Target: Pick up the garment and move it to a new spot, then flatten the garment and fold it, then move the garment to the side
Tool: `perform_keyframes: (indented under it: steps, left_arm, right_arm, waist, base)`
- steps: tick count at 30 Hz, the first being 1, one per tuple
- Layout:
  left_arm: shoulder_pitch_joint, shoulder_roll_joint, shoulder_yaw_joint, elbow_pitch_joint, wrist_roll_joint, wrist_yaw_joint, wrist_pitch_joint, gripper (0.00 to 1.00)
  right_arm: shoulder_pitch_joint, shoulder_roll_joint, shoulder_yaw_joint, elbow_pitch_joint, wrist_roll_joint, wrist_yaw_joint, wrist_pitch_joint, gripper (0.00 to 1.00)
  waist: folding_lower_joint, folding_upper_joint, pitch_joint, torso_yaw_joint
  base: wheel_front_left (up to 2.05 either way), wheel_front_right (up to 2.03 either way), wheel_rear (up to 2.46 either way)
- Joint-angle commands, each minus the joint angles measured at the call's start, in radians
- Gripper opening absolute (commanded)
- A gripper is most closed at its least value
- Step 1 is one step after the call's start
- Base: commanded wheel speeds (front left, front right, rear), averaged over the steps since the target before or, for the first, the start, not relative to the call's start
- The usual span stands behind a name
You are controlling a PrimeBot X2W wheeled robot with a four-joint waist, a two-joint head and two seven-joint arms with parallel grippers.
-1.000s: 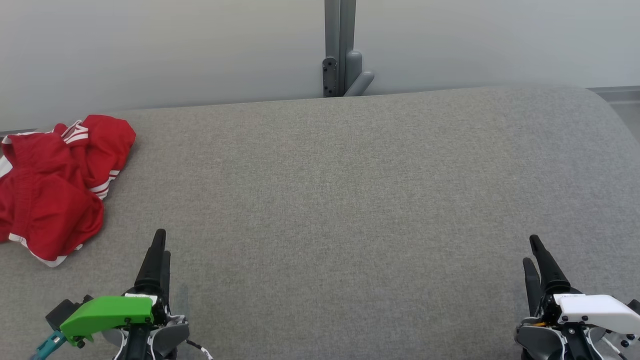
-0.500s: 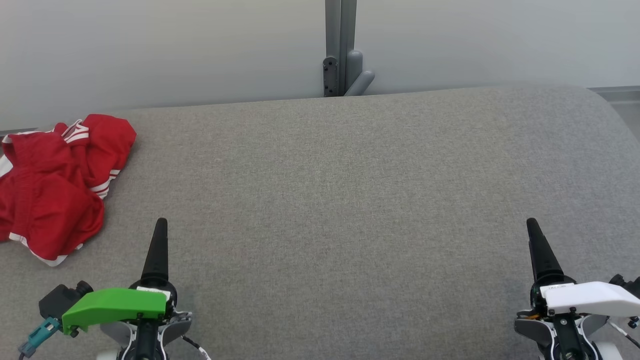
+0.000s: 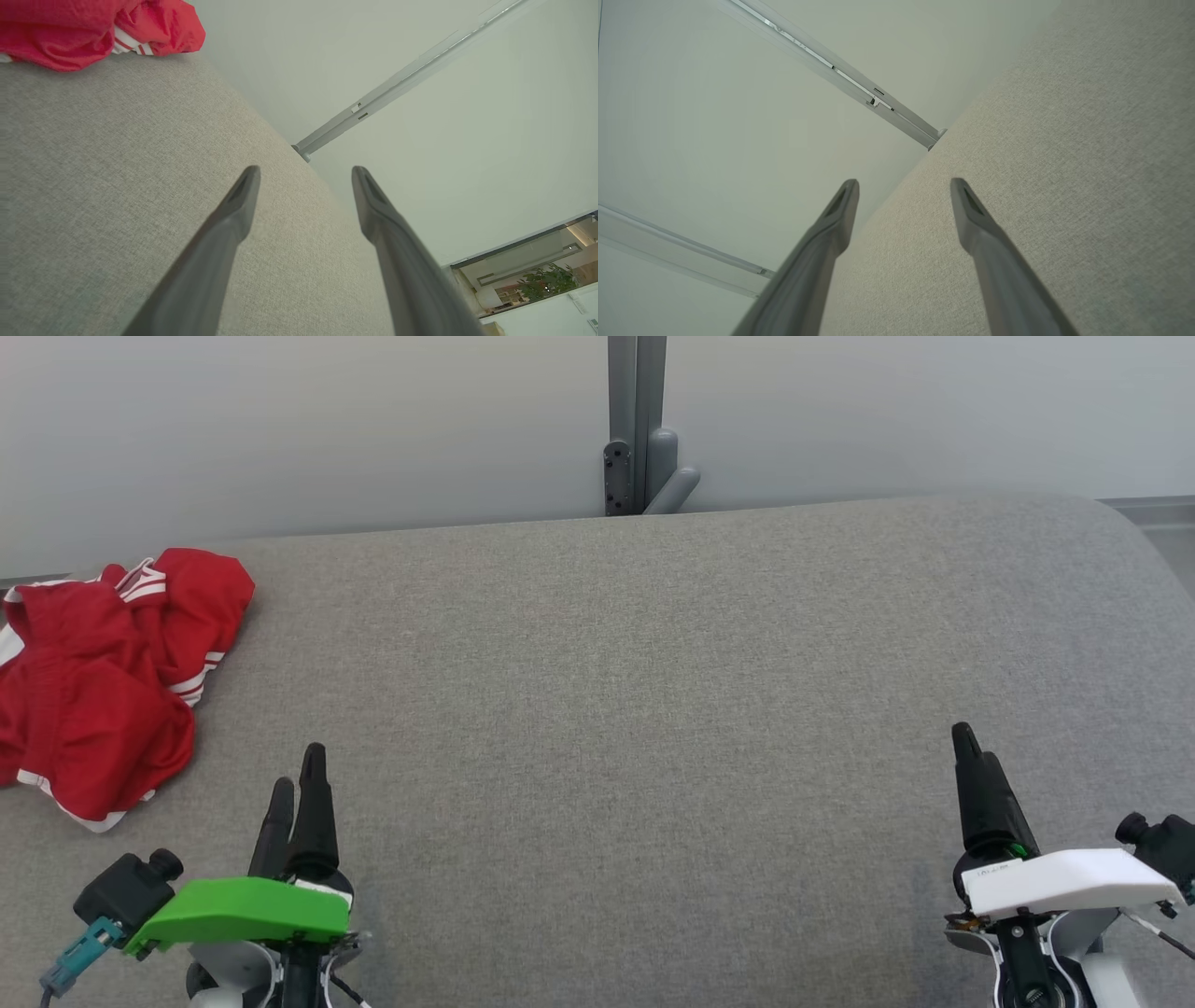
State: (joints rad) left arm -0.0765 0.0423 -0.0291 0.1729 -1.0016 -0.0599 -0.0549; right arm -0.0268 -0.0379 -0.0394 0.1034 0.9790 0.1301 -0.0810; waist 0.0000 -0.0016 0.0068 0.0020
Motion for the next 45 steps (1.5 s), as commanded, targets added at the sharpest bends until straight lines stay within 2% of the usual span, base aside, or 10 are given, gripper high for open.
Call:
perform_keyframes:
  steps: [1, 21, 45]
  left_arm:
    - [-0.003, 0.006, -0.002, -0.02, 0.031, 0.007, -0.009, 1.0]
    - [0.055, 0.008, -0.032, -0.062, 0.369, 0.03, -0.073, 1.0]
    - [0.107, 0.009, -0.04, -0.043, 0.611, 0.04, -0.134, 1.0]
  right_arm:
    - [-0.005, -0.008, 0.006, -0.02, -0.028, 0.001, -0.009, 1.0]
    - [0.008, -0.01, 0.055, -0.045, -0.29, 0.001, -0.065, 1.0]
    - [0.025, -0.012, 0.095, -0.045, -0.538, 0.001, -0.118, 1.0]
  waist:
    - [0.0, 0.0006, 0.0, 0.0]
    - [0.0, 0.0008, -0.002, 0.003]
    - [0.0, 0.0011, -0.012, 0.005]
  base:
    - [0.0, 0.0, 0.0]
    - [0.0, 0.0, 0.0]
    - [0.0, 0.0, 0.0]
